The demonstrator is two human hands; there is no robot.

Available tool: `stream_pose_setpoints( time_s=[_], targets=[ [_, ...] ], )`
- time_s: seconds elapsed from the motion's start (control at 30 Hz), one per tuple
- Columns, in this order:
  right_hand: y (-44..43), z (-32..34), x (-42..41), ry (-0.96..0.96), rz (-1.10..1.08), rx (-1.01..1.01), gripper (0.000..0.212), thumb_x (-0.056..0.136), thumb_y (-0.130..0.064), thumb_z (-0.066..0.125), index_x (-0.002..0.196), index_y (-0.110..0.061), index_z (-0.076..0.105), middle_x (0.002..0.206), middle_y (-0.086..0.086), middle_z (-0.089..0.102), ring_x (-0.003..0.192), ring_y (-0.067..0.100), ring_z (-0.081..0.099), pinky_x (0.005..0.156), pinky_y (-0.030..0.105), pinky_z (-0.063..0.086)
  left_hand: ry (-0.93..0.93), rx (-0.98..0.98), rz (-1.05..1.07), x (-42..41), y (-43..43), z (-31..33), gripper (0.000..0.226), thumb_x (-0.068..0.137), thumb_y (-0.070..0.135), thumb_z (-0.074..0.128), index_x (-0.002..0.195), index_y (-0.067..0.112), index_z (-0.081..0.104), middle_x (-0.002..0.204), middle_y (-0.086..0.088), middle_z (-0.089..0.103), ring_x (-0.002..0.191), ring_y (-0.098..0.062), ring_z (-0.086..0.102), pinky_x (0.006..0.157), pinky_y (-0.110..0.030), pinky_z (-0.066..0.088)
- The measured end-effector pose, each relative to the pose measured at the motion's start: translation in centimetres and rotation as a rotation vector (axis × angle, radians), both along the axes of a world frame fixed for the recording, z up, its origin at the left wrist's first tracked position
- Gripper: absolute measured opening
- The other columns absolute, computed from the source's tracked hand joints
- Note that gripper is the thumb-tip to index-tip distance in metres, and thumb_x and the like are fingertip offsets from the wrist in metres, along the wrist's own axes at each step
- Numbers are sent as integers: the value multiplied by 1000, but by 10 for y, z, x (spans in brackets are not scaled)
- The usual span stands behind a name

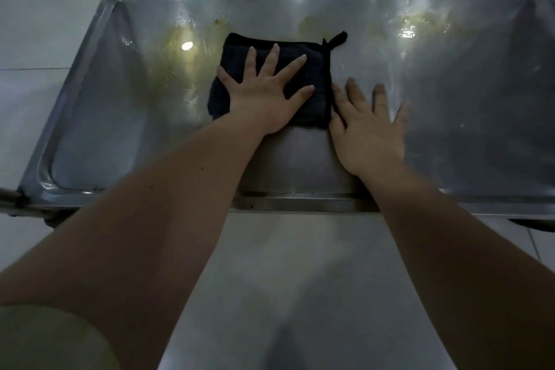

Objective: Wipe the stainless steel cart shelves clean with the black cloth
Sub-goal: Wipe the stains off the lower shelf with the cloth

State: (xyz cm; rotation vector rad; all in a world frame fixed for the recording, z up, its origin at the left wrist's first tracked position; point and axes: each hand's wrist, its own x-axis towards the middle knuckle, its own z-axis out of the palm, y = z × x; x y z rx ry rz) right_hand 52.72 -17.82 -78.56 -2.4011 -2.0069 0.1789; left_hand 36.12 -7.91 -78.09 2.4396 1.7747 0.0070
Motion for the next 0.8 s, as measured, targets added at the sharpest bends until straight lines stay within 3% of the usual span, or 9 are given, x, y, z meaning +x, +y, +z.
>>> stream_pose_setpoints(
  time_s=[0.1,0.27,0.37,0.5,0.67,0.8],
  targets=[
    [0,0,-1,15,-3,8,55,100,-52,10,154,-42,1,163,-13,-2,150,29,-6,113,65,-7,19,-5,-20,-27,10,5,65,79,86,11,140,66,2,163,15,-1,150,-23,-6,105,-75,-5],
    [2,-1,-2,0,-15,26,56,99,-53,11,154,-43,3,163,-13,-2,149,34,-8,113,64,-8,70,-31,232,-130,34,6,64,79,85,14,140,66,4,162,16,1,150,-22,-3,105,-75,-1],
    [2,-1,-6,-26,-37,4,57,98,-55,8,153,-43,-2,164,-7,-7,146,43,-16,114,65,-7,123,-52,273,-152,34,5,65,80,85,10,141,66,-1,162,15,-2,150,-24,-6,105,-76,-2],
    [2,-3,-7,-42,-72,-8,62,94,-65,6,151,-46,-5,164,5,-10,144,47,-15,113,65,-8,106,-43,247,-128,28,3,64,80,84,8,140,66,-4,162,14,-5,149,-26,-8,103,-76,-3],
    [2,-4,-5,-78,-49,-38,67,89,-71,1,150,-46,-10,163,5,-13,145,47,-14,110,66,-11,43,-31,47,-45,15,2,64,81,84,10,141,65,-2,162,14,-6,149,-28,-11,102,-75,-8],
    [2,-2,0,-52,-49,-38,66,89,-72,2,150,-48,-8,164,3,-11,145,45,-13,110,65,-10,32,-45,21,-29,14,3,65,81,85,9,141,65,-4,162,14,-7,149,-27,-13,103,-74,-11]
  ],
)
